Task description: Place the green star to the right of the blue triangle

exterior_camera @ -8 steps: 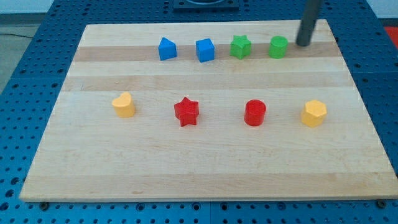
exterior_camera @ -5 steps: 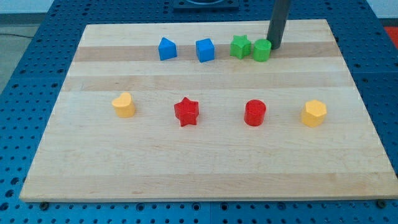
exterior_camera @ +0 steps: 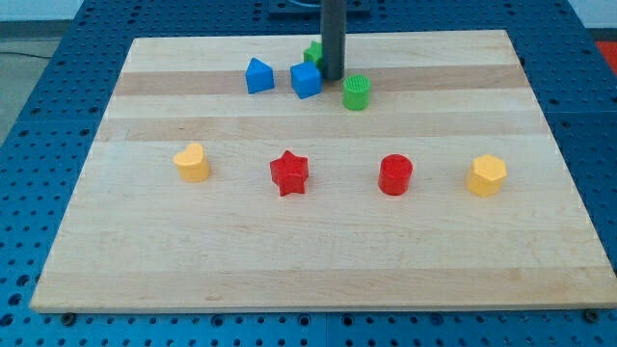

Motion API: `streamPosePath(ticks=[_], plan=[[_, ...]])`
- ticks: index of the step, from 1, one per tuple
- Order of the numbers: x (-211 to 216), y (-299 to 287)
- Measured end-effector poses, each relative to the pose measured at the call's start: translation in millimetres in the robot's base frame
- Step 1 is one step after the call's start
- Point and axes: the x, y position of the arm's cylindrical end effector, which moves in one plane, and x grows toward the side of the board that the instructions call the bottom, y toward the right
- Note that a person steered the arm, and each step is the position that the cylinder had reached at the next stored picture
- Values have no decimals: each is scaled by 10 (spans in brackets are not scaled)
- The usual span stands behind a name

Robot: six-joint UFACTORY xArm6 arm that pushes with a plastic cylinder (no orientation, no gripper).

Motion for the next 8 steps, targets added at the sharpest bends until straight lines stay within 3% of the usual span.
streamPosePath(ticks=[4,6,8], plan=[[-860,-309],[-473,-649],[-609,162]])
